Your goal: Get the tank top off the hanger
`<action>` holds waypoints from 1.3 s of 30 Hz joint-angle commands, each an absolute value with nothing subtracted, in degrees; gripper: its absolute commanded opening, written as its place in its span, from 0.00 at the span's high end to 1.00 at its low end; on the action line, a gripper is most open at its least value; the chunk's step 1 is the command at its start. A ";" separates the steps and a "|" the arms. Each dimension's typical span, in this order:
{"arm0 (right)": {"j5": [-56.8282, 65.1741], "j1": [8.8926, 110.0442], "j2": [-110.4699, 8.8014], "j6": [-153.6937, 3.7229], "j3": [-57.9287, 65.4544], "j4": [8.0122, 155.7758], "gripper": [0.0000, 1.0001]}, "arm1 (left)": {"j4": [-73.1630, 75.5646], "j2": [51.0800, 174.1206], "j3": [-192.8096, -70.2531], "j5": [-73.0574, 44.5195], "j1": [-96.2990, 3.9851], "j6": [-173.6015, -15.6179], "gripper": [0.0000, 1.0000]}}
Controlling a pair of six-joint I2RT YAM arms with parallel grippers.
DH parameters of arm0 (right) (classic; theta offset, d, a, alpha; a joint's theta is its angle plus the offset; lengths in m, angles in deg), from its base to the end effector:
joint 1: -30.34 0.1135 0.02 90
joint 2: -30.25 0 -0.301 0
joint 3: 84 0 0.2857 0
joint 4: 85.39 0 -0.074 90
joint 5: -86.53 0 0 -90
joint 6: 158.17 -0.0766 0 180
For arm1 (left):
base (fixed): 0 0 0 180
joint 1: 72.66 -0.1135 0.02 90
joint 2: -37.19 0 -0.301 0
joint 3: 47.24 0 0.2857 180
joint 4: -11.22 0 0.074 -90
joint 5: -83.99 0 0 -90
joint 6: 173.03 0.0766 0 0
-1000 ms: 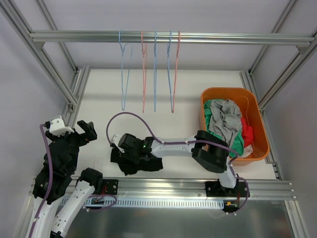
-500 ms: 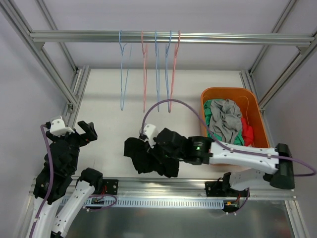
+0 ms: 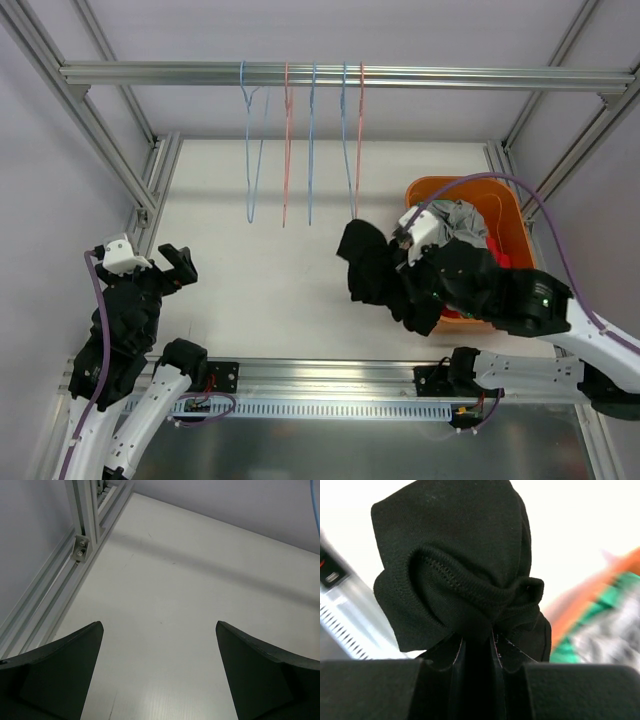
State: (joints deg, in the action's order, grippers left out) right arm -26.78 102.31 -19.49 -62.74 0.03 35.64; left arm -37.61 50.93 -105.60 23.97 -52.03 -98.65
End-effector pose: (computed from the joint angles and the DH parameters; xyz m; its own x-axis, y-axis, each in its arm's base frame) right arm 0.0885 0.1738 0.4439 -0.0566 -0.4545 -0.8889 -0.7708 0.5858 -0.2505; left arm 0.0799 0.0108 0.3754 -0.0228 -0.2406 -0.9703 -0.1737 0.9568 -0.2332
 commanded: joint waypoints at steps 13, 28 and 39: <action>-13.14 47.79 -24.40 -54.46 5.47 32.73 1.00 | -35.88 50.38 -105.24 22.38 -52.09 -97.53 0.01; -9.17 18.76 -55.35 -59.29 0.73 55.42 1.00 | -35.62 52.31 -105.33 20.62 -52.09 -97.53 0.01; -5.84 20.76 -61.87 -59.21 -1.56 54.81 0.56 | -35.53 53.98 -105.50 19.57 -52.09 -96.92 0.01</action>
